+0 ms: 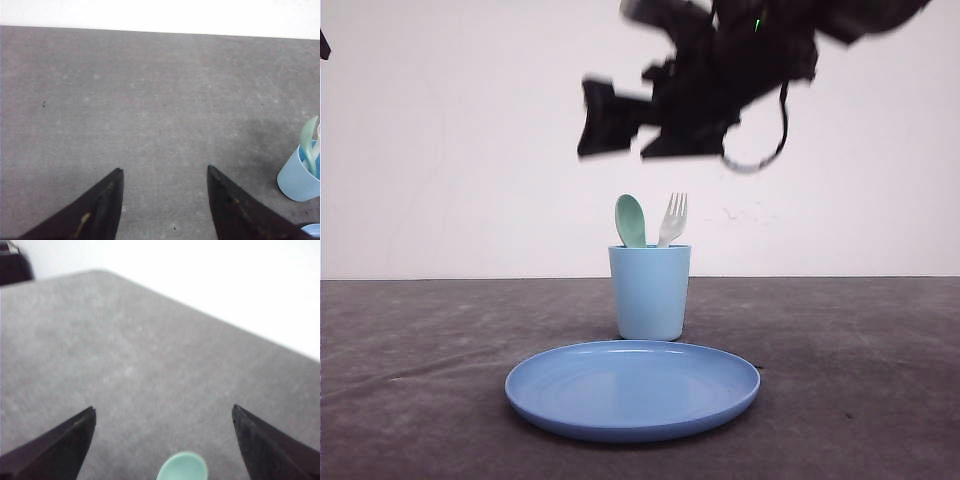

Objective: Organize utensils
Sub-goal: 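Lower the spoon into the blue cup and open the right gripper, then move the right gripper back over the cup and grasp its rim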

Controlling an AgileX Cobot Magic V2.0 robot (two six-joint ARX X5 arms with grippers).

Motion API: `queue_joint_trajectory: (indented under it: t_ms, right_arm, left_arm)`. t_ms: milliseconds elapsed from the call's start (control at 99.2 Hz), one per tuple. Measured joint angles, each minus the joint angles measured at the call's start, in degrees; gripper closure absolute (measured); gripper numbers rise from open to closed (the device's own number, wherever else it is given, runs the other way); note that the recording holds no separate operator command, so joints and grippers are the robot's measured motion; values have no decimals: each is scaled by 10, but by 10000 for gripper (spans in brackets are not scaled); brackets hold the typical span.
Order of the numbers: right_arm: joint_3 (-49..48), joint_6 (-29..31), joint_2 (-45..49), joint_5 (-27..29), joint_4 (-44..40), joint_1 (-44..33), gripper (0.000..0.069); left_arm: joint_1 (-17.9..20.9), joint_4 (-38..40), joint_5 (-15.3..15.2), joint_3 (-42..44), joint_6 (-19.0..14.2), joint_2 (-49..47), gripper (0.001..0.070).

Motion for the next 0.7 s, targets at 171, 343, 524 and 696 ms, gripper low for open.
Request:
queue_joint_trajectory:
  t_ms: [171,343,524,696]
  right_arm:
    - [1,0,-82,0,-106,-1,147]
    - [1,0,-171,3,-244,-1,9]
    - [1,3,-230,33,-392,-1,10]
    - [-26,12,-234,33,-443,-14,10]
  left_arm:
    - [0,0,0,0,0,0,392]
    - [0,0,0,0,0,0,392]
    - [0,0,0,0,0,0,392]
    - [0,0,0,0,0,0,392]
